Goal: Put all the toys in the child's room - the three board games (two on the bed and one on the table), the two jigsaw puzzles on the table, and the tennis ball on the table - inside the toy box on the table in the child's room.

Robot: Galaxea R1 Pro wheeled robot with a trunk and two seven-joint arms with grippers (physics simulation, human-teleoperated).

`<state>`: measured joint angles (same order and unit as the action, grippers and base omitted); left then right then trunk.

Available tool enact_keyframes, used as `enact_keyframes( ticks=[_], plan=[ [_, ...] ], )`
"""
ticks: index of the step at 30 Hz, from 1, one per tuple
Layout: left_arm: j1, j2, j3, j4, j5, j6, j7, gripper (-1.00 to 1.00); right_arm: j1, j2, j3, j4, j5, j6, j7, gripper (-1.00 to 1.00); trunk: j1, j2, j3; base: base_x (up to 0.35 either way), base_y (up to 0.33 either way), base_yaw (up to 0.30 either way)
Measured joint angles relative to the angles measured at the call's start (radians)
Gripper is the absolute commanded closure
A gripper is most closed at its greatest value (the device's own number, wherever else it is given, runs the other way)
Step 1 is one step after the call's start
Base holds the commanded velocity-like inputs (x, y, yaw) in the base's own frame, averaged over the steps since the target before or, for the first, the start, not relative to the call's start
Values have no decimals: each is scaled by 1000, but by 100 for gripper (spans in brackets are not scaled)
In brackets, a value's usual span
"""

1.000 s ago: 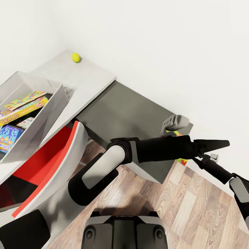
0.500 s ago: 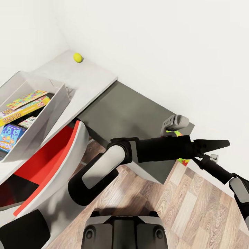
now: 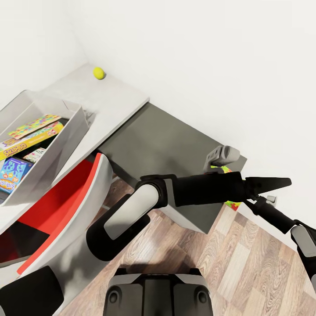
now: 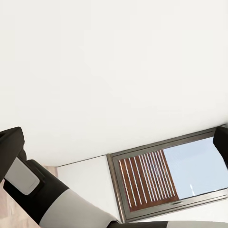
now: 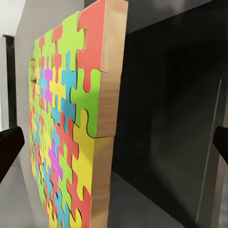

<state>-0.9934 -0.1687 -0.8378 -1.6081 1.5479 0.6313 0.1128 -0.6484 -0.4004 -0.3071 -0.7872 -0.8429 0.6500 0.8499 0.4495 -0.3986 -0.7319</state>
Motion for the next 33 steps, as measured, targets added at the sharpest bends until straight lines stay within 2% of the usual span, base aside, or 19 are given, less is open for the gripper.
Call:
enact_keyframes(
  ticks=[20,33],
  plan=[
    [0,0,0,0,0,0,-3,-100,-1,3,1,5,1,8,-2,-100,0,0,0,0,0,0],
    [0,0,0,0,0,0,-4,-100,-2,16,3,6,1,9,-3,-100,0,0,0,0,0,0]
  ],
)
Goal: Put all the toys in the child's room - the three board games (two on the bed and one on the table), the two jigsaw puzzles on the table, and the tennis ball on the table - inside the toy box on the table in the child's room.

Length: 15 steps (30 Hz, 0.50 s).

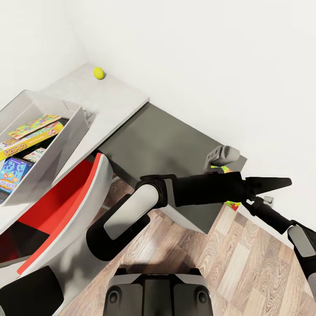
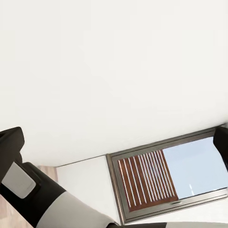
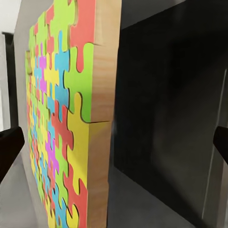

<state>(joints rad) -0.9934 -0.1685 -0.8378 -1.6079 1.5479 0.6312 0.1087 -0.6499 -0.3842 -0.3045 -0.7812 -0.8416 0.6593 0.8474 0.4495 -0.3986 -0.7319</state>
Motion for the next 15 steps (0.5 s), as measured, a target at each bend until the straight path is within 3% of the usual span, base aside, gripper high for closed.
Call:
enact_keyframes(
  ticks=[15],
  plan=[
    [0,0,0,0,0,0,0,-100,-2,22,2,-1,1,0,-1,-100,0,0,0,0,0,0]
  ],
)
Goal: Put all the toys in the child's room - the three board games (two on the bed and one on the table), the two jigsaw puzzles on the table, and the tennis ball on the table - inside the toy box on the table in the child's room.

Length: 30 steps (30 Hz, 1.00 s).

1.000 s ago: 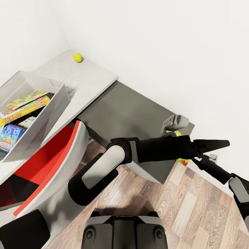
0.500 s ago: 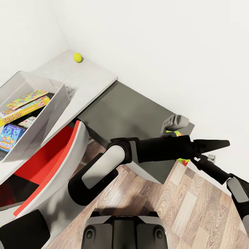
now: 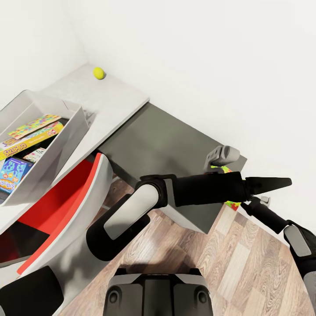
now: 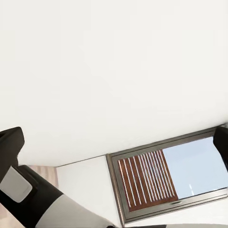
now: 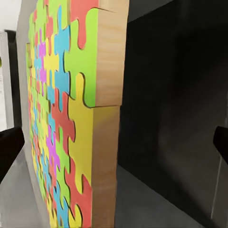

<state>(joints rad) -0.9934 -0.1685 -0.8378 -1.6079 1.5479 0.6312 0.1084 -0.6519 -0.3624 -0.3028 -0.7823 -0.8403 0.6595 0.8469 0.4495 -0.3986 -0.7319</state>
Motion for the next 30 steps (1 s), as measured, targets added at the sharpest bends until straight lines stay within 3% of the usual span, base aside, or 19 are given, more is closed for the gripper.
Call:
enact_keyframes(
  ticks=[1,9,30],
  plan=[
    [0,0,0,0,0,0,0,-100,0,0,0,0,0,0,0,100,0,0,0,0,0,0],
    [0,0,0,0,0,0,-1,-100,-18,13,3,0,3,2,-1,100,0,0,0,0,0,0],
    [5,6,3,0,0,0,-5,-100,-20,10,1,-14,-2,22,4,100,0,0,0,0,0,0]
  ],
)
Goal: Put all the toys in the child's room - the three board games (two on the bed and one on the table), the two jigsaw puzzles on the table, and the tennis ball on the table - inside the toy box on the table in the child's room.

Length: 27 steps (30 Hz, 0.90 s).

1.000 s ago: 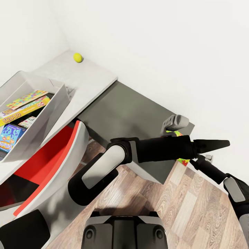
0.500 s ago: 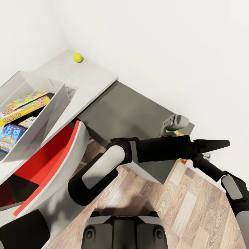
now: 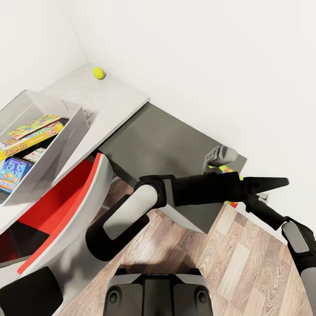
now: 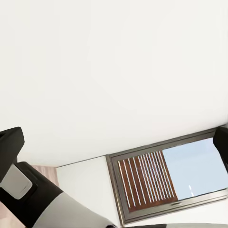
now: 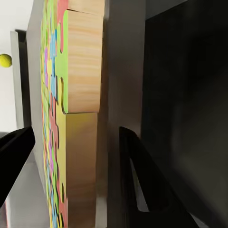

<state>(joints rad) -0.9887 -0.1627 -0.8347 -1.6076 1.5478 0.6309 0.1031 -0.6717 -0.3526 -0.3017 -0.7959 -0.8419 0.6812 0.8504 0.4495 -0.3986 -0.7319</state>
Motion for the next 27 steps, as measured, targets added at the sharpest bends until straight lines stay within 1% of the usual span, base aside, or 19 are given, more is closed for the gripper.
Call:
enact_keyframes(
  ticks=[4,9,10,14,19,21,24,27],
  plan=[
    [10,8,3,0,-2,1,0,-100,4,1,4,-23,-1,7,3,100,0,0,0,0,0,0],
    [41,32,11,1,-10,1,4,-100,10,3,5,-93,0,45,3,100,0,0,0,0,0,0],
    [41,32,11,1,-9,1,4,-100,11,3,6,-93,2,44,3,100,0,0,0,0,0,0],
    [79,58,44,1,-12,3,4,-100,18,3,5,-146,0,67,3,100,0,0,0,0,0,0],
    [112,84,89,1,-14,9,0,-100,24,3,5,-176,1,82,4,100,0,0,0,0,0,0],
    [117,89,94,1,-14,10,-1,-100,25,4,5,-180,1,84,4,100,0,0,0,0,0,0],
    [125,106,104,1,-14,11,-6,-100,28,3,5,-192,1,87,5,100,0,0,0,0,0,0],
    [129,124,113,1,-13,9,-25,-100,34,1,5,-211,1,89,6,100,0,0,0,0,0,0]
  ],
)
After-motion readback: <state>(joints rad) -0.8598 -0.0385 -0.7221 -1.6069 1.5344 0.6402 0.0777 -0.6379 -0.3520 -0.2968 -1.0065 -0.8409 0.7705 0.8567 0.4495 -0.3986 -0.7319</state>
